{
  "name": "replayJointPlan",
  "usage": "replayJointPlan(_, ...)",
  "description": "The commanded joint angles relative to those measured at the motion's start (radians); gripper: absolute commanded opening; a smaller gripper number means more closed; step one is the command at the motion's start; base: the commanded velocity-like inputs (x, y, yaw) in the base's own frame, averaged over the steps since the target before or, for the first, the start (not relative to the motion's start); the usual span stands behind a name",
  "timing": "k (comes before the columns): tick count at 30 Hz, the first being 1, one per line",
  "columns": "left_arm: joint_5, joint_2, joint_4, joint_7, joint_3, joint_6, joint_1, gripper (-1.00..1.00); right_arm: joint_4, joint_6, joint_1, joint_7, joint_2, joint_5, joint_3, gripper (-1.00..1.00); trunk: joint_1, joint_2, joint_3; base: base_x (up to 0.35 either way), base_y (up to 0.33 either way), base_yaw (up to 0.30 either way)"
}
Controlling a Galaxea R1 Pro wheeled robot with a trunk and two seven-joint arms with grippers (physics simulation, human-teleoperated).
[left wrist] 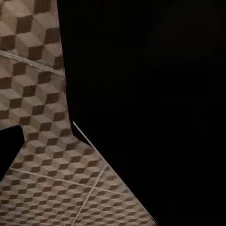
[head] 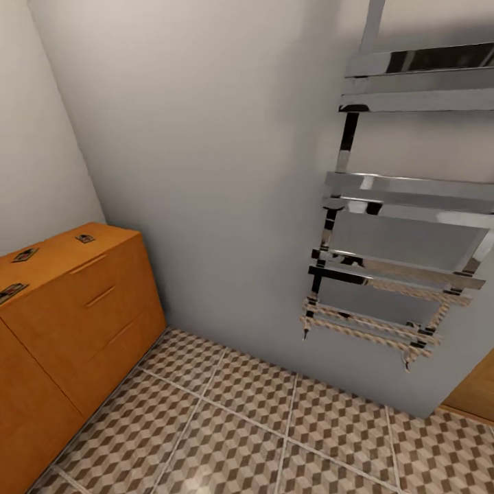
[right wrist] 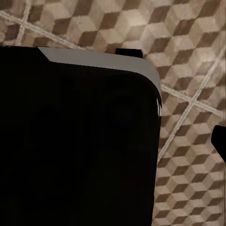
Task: Take the four mousetraps from the cabinet in the bathroom and place them on the bathroom floor. Make sure all four end up on the same floor surface, and ensure that at least two of them are either under or directly next to the same bathroom sink.
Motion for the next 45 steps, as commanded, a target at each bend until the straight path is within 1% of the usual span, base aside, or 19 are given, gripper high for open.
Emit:
replayJointPlan(1,0.000,0.000,-0.002,0.000,0.000,-0.001,0.001,1.00,0.001,-0.003,0.000,0.000,0.000,0.001,0.003,1.00,0.000,0.000,-0.001,0.217,-0.213,0.003)
replayJointPlan(9,0.000,0.001,-0.001,0.001,0.000,-0.002,0.001,1.00,0.001,-0.003,0.000,0.000,0.000,0.001,0.003,1.00,0.000,0.000,-0.001,0.232,-0.215,0.001)
replayJointPlan(22,0.000,0.002,-0.002,0.001,0.001,-0.001,0.001,1.00,0.001,-0.003,0.000,0.000,0.000,0.000,0.003,1.00,0.000,0.000,-0.001,0.212,-0.026,0.001)
replayJointPlan(37,0.000,0.000,-0.002,0.001,0.001,-0.003,0.001,1.00,0.001,-0.005,0.000,0.000,0.002,0.001,0.003,1.00,0.000,0.000,-0.011,0.013,0.000,0.221)
replayJointPlan(45,0.000,0.000,-0.002,0.001,0.001,-0.002,0.001,1.00,0.001,-0.004,0.000,0.000,0.000,0.001,0.003,1.00,0.000,0.000,-0.013,0.012,0.000,0.067)
